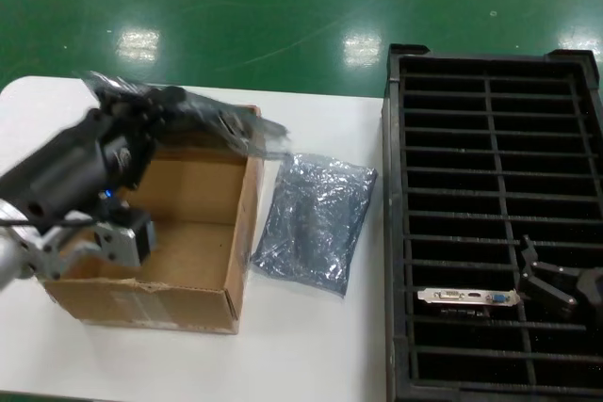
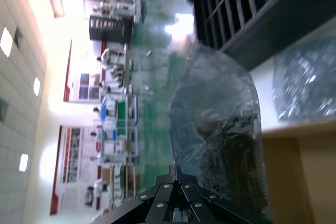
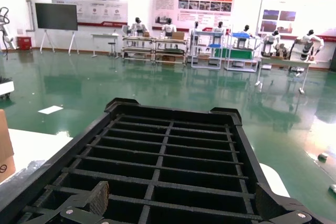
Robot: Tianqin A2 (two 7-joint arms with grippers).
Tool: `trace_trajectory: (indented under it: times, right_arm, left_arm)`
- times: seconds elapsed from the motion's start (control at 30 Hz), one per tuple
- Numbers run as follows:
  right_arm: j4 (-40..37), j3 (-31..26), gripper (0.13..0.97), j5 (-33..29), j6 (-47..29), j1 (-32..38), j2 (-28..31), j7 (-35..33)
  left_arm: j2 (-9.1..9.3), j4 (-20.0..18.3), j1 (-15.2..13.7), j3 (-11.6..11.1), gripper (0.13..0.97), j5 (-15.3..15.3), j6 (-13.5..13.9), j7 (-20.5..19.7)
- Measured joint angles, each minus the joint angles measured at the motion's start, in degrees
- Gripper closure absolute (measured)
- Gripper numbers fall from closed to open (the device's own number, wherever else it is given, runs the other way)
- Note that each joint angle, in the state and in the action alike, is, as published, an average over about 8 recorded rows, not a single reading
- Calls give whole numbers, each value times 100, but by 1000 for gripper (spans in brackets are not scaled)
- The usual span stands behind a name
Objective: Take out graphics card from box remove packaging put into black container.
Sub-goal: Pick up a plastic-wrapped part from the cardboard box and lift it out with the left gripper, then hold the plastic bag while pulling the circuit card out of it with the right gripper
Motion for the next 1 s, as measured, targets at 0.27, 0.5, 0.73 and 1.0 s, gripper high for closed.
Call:
trace_trajectory:
  times: [0.27,0.5,0.73,1.0]
  right_arm:
    - [0,0,129,0,0,0,0,0]
    - [0,0,129,0,0,0,0,0]
    - [16,86,129,7,-60,8,-52,-62]
    - [252,802,129,381,-936,102,-608,-911]
  left_arm:
    - [12,-421,471,211,957,-156,-101,126]
    - [43,-490,575,382,957,-262,-160,229]
    - [46,-493,579,392,957,-269,-164,235]
    - [46,-493,579,392,957,-269,-164,235]
